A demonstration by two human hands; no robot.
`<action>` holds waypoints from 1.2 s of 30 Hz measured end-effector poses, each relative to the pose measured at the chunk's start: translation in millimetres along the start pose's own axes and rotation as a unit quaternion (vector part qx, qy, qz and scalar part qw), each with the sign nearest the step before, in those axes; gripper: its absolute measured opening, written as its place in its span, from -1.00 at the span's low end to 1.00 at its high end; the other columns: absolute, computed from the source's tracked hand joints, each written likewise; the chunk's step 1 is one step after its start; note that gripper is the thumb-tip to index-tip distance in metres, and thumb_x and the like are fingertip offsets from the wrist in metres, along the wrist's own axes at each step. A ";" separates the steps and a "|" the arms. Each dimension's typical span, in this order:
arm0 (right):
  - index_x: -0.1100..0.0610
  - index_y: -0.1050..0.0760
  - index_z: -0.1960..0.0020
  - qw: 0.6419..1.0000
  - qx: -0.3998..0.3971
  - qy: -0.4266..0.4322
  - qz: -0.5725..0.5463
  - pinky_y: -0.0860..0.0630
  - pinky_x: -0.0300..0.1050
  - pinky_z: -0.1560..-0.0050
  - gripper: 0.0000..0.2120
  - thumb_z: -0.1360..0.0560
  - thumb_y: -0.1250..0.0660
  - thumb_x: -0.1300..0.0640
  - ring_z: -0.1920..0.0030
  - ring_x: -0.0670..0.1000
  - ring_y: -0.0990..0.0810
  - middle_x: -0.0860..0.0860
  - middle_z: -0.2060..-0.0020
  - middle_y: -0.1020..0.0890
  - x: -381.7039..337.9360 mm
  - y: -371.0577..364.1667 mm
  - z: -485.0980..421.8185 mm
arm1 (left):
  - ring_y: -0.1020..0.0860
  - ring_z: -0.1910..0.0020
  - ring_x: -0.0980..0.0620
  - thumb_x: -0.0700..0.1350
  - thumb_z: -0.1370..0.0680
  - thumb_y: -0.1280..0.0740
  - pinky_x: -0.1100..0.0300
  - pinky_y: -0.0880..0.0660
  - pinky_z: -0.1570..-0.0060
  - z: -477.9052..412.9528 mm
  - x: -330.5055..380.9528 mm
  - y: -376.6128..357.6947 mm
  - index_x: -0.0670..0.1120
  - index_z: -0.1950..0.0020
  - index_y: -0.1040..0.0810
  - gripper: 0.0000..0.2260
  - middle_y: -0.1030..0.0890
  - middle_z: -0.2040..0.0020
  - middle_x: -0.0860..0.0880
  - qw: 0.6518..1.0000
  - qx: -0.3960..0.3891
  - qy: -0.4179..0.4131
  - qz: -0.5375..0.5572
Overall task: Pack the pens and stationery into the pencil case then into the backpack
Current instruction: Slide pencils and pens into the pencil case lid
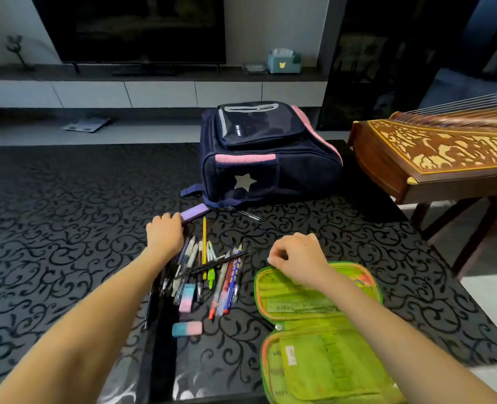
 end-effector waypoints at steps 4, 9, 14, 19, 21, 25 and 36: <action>-0.01 -0.59 0.14 1.000 0.001 0.007 -0.002 -0.28 -0.04 -0.11 -0.85 -0.51 -0.27 0.00 0.08 -0.02 -0.46 -0.14 0.25 -0.54 -7.7 -4.8 -3.4 | -0.44 -0.14 -0.27 -0.15 -0.56 -0.23 -0.07 -0.44 -0.04 -13.5 -13.7 -4.1 -0.20 -0.19 -0.45 -0.76 -0.49 -0.15 -0.23 1.000 0.000 0.006 0.011; 0.01 -0.58 0.00 0.993 0.049 -0.015 -0.106 -0.42 -0.06 -0.11 -0.85 -0.53 -0.26 0.03 0.07 -0.03 -0.52 -0.10 0.13 -0.61 -4.6 7.1 -5.8 | -0.50 0.07 -0.29 -0.19 -0.49 -0.34 -0.08 -0.45 0.16 11.2 -11.0 41.5 -0.23 -0.04 -0.56 -0.83 -0.54 0.06 -0.25 0.990 0.114 -0.053 0.063; 0.00 -0.36 -0.37 0.926 0.017 -0.089 -0.367 -0.48 -0.16 0.09 -0.62 -0.56 -0.24 0.00 0.15 -0.08 -0.52 -0.05 -0.04 -0.54 1.6 18.0 -5.4 | -0.54 0.19 -0.22 -0.15 -0.37 -0.49 -0.03 -0.52 0.23 91.2 67.8 90.7 -0.18 -0.07 -0.60 -0.70 -0.59 0.14 -0.17 0.947 0.158 -0.261 0.095; 0.06 -0.57 -0.05 0.948 0.032 -0.062 -0.311 -0.46 -0.22 0.18 -0.79 -0.43 -0.42 0.22 0.26 -0.12 -0.53 -0.05 0.17 -0.61 30.8 45.3 20.6 | -0.58 0.21 -0.20 -0.15 -0.28 -0.56 0.02 -0.55 0.23 133.2 150.7 105.0 -0.20 -0.07 -0.60 -0.60 -0.62 0.14 -0.15 0.896 0.167 -0.394 0.120; 0.05 -0.57 0.02 0.943 0.051 -0.096 -0.315 -0.44 -0.23 0.19 -0.79 -0.39 -0.45 0.26 0.28 -0.09 -0.53 -0.02 0.19 -0.63 61.5 59.2 36.6 | -0.57 0.07 -0.18 -0.11 -0.34 -0.53 0.01 -0.53 0.06 132.5 166.6 99.6 -0.19 -0.17 -0.57 -0.56 -0.62 0.02 -0.14 0.890 0.149 -0.398 0.163; 0.04 -0.55 0.06 0.931 0.093 -0.169 -0.310 -0.49 -0.10 0.20 -0.80 -0.41 -0.44 0.28 0.27 0.00 -0.53 0.03 0.19 -0.61 119.6 73.8 65.7 | -0.55 0.25 -0.15 -0.16 -0.36 -0.42 0.04 -0.56 0.27 132.1 198.1 73.5 -0.11 0.15 -0.67 -0.90 -0.58 0.25 -0.10 0.878 0.126 -0.441 0.138; 0.09 -0.59 0.05 0.955 -0.093 -0.165 -0.227 -0.45 -0.17 0.27 -0.85 -0.44 -0.39 0.29 0.33 -0.03 -0.50 0.02 0.25 -0.60 138.7 31.6 67.3 | -0.48 -0.15 -0.16 -0.09 -0.58 -0.22 -0.01 -0.44 -0.16 134.1 229.6 -1.4 -0.22 -0.10 -0.56 -0.76 -0.54 -0.12 -0.18 0.875 -0.131 -0.439 -0.160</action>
Point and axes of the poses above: each hand's wrist, its own z-axis away from the middle knuckle, its own y-axis out of the back of the hand, x = y × z, the point moved 9 cm from there along -z, towards the middle knuckle
